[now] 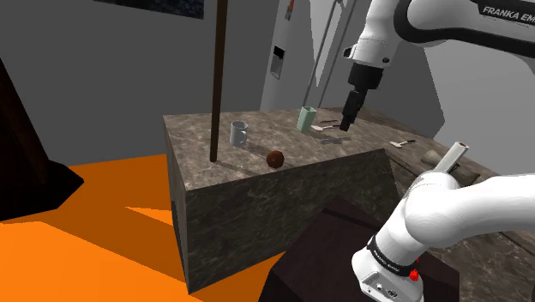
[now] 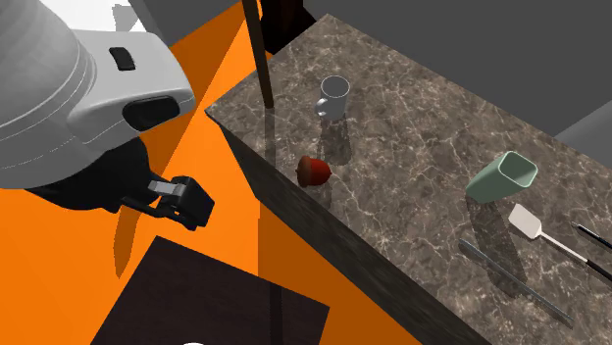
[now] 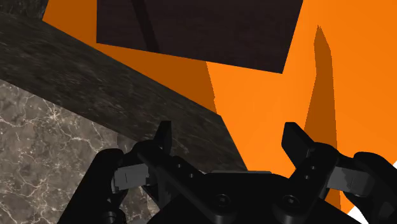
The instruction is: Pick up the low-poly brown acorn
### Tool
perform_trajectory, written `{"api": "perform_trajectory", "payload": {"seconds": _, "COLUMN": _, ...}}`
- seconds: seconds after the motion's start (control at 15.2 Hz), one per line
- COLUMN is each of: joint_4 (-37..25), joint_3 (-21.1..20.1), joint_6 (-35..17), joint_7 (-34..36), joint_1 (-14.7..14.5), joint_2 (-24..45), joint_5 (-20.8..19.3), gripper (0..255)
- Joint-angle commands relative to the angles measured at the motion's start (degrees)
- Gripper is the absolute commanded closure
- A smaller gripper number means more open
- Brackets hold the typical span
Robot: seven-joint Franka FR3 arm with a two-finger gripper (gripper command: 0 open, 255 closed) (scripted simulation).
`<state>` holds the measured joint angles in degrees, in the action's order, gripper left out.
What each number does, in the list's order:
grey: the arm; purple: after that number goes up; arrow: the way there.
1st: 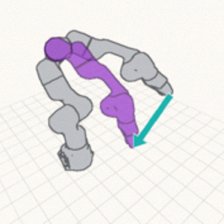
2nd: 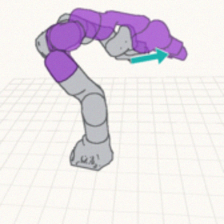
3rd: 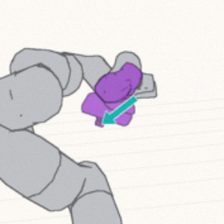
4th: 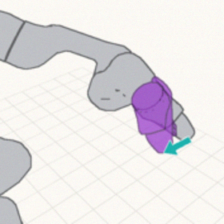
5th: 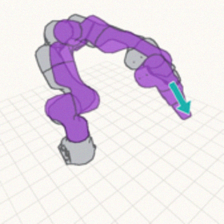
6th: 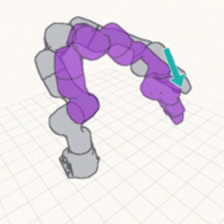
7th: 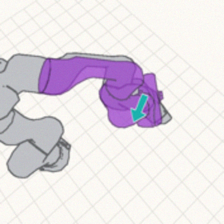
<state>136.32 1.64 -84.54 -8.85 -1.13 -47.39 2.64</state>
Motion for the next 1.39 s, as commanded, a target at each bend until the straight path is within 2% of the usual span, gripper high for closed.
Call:
{"api": "perform_trajectory", "payload": {"seconds": 0.0, "joint_4": 0.00, "joint_3": 0.00, "joint_6": 0.00, "joint_7": 0.00, "joint_1": 0.00, "joint_2": 0.00, "joint_5": 0.00, "gripper": 0}}
{"api": "perform_trajectory", "payload": {"seconds": 0.73, "joint_4": -4.06, "joint_3": 5.71, "joint_6": -14.51, "joint_7": 4.58, "joint_1": 3.36, "joint_2": 23.72, "joint_5": 6.96, "gripper": 0}}
{"api": "perform_trajectory", "payload": {"seconds": 1.32, "joint_4": -11.87, "joint_3": 10.43, "joint_6": -21.65, "joint_7": 4.85, "joint_1": 5.31, "joint_2": 44.20, "joint_5": 16.53, "gripper": 0}}
